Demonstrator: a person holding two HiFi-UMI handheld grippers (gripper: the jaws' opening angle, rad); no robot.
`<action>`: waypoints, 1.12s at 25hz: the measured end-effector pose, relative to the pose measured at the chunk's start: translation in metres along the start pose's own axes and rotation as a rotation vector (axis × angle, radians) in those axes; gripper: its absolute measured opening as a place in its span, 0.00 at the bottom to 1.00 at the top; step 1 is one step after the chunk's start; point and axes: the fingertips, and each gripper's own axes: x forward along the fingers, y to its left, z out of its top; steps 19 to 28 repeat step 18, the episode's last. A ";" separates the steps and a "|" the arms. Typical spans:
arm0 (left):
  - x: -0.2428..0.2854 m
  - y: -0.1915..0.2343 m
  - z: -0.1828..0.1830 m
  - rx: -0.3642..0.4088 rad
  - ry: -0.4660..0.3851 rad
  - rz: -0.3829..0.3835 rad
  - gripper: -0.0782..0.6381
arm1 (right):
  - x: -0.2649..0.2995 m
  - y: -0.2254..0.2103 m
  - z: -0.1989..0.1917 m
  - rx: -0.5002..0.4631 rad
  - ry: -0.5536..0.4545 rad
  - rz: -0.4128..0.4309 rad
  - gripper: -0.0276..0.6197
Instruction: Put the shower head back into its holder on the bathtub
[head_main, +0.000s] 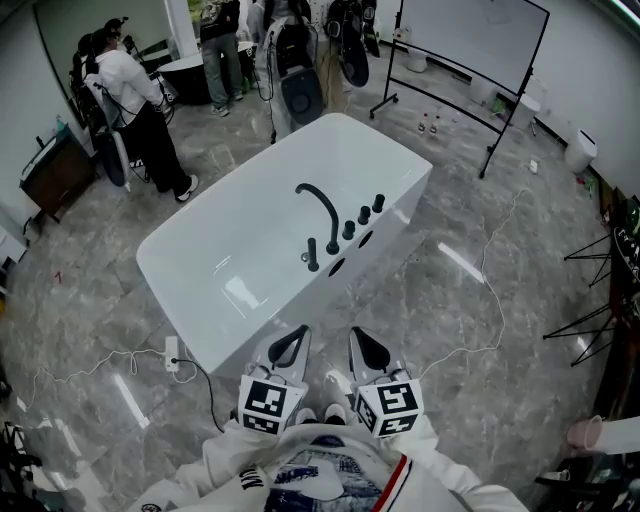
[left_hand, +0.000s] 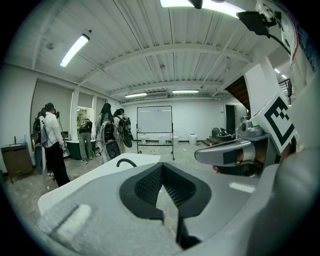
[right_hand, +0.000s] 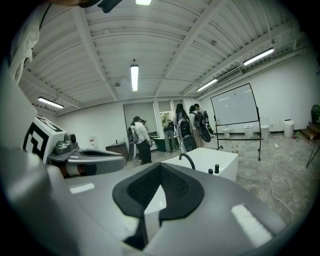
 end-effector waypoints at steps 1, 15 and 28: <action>-0.001 0.000 0.000 0.000 -0.001 -0.002 0.11 | 0.000 0.001 -0.001 -0.001 0.002 -0.001 0.05; -0.011 0.006 -0.009 -0.011 0.002 0.009 0.11 | 0.002 0.011 -0.005 -0.015 0.005 0.001 0.05; -0.010 0.007 -0.009 -0.011 0.000 0.007 0.11 | 0.003 0.011 -0.006 -0.014 0.003 -0.001 0.05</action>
